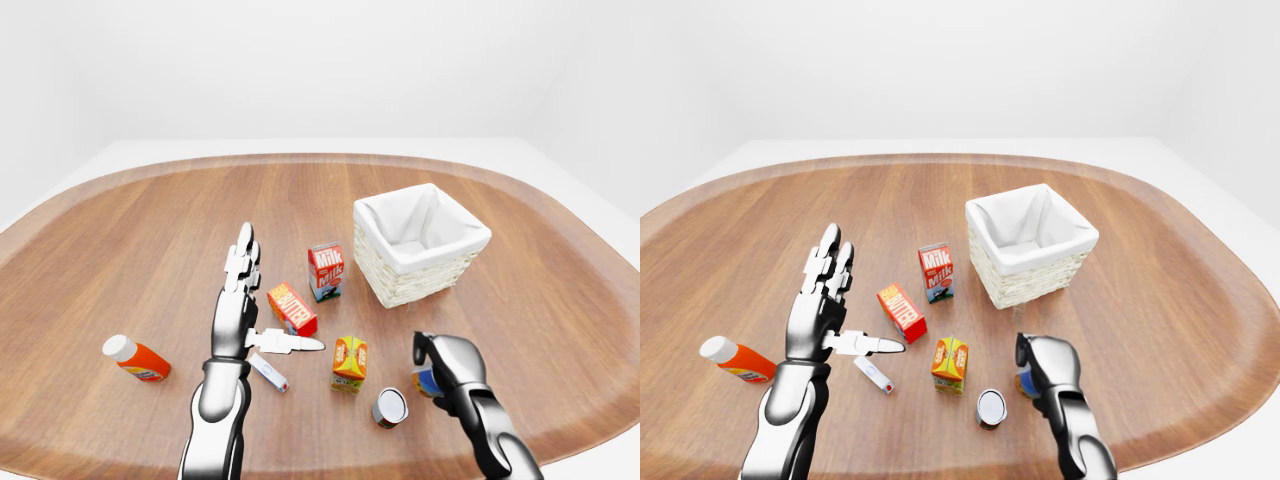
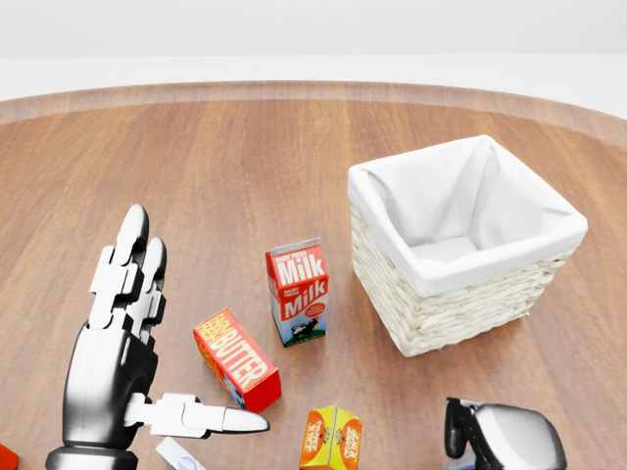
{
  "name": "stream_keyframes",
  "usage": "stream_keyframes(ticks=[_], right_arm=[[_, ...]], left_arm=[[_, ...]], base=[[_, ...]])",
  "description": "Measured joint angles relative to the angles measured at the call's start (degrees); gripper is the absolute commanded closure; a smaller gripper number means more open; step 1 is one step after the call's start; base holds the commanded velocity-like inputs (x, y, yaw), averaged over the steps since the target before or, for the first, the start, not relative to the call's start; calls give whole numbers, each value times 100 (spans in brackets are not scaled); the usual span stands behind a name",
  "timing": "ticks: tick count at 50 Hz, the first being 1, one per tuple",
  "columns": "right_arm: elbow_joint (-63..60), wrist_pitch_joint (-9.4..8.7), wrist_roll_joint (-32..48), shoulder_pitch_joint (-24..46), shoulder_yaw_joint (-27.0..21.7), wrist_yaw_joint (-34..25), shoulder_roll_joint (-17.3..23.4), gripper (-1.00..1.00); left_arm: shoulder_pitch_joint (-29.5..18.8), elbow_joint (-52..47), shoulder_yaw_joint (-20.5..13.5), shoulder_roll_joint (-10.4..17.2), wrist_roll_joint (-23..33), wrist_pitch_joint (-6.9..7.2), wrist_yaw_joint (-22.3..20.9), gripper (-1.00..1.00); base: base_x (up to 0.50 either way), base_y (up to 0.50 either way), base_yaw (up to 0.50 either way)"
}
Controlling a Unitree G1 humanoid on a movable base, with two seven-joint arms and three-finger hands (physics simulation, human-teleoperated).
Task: Pick up the alphabet soup and the tomato sauce, and put them in the basket.
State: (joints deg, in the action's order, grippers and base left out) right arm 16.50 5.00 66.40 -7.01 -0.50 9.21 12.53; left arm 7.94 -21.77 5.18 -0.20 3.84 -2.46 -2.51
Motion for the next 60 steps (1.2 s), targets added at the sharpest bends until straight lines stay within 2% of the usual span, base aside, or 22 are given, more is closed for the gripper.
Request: stream_keyframes(ticks=[19,35,48,60], right_arm=[[-1663,0,-382,-404,-495,-926,-249,100],[-2735,-1,-663,-450,-879,-1689,-414,100],[-3241,0,-838,-184,-1017,-2137,-450,100],[-3268,0,-934,411,-988,-2422,-314,100]], left_arm=[[-3,2,-5,1,-4,4,-1,-100],[-16,20,-11,-2,-8,7,5,-100],[-18,2,-7,-2,-9,29,8,-100],[-12,19,-7,-1,-10,5,3,-100]], base=[[0,0,0],[0,0,0],[0,0,0],[0,0,0]])
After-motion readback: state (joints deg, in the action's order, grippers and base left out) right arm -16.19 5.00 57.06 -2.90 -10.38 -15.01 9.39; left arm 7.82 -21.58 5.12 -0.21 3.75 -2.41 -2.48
